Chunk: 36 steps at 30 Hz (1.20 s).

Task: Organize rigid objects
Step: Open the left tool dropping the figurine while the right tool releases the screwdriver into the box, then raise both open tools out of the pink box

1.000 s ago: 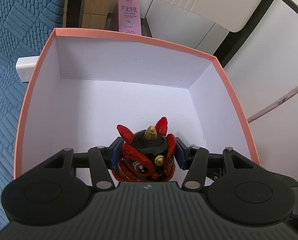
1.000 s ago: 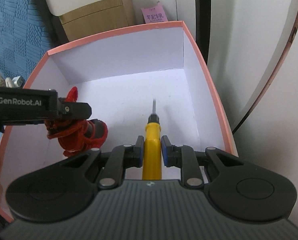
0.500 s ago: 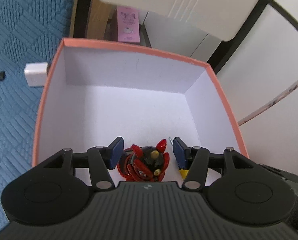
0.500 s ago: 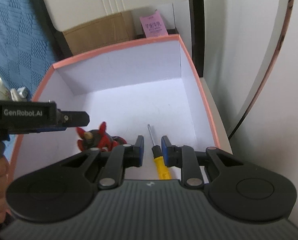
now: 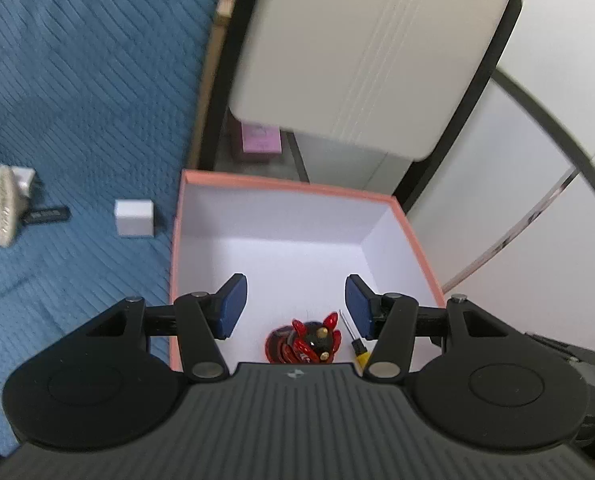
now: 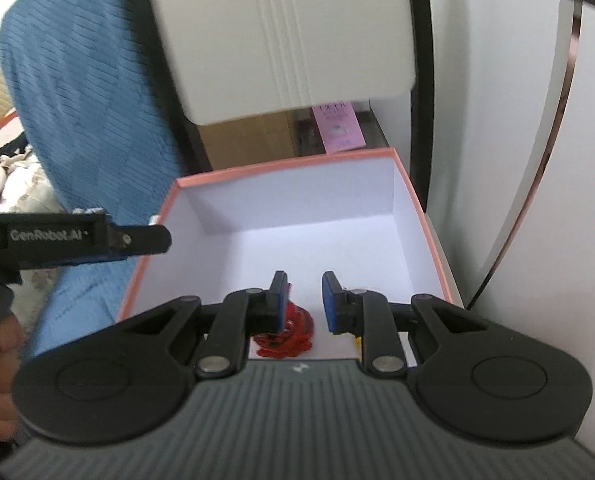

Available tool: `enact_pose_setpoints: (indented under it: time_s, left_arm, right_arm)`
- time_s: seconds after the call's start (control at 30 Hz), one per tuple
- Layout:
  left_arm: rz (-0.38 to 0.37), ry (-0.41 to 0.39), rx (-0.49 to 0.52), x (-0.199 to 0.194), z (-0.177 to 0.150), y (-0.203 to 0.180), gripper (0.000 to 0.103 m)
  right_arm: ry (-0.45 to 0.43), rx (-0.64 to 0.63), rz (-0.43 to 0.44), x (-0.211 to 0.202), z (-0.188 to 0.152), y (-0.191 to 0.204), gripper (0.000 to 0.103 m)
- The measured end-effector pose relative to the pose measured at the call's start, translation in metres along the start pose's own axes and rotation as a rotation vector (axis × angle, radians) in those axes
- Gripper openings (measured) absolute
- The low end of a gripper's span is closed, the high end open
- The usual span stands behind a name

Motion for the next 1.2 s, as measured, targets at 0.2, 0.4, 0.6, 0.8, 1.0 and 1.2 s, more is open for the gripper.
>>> enact_pose_setpoints:
  time_s: [0.2,0.4,0.6,0.8,1.0,1.2]
  left_arm:
    - [-0.006,-0.07,0.005,-0.052,0.019,0.011,0.061]
    - [-0.014,-0.13,0.003,-0.1,0.026,0.029,0.061]
    - [-0.004,-0.159,-0.022,-0.142,0.022,0.06,0.061]
    - [0.002,-0.188,-0.028,-0.176,0.013,0.088,0.061]
    - [0.022,-0.196,-0.024,-0.194,-0.004,0.114,0.061]
    - [0.027,-0.202,-0.033,-0.204,-0.018,0.135,0.061]
  right_arm:
    - [-0.035,-0.01,0.002,-0.029,0.005,0.025,0.023]
    - [-0.07,-0.038,0.008,-0.054,0.009,0.057,0.023]
    - [-0.091,-0.063,0.03,-0.078,0.007,0.093,0.023]
    - [-0.107,-0.092,0.047,-0.097,-0.002,0.128,0.023]
    - [-0.101,-0.109,0.06,-0.105,-0.019,0.153,0.023]
    - [-0.099,-0.128,0.064,-0.105,-0.034,0.173,0.023]
Point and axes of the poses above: each gripper's, at about its wrist camera, not at the fingertips, and x roughly the way its jaws point, y to its left, z to its top, the point moved 1 cm from there along x, roughly the way its jaws point, and after that the axes turned 13 degrees about -y, right-handed, at the moved point
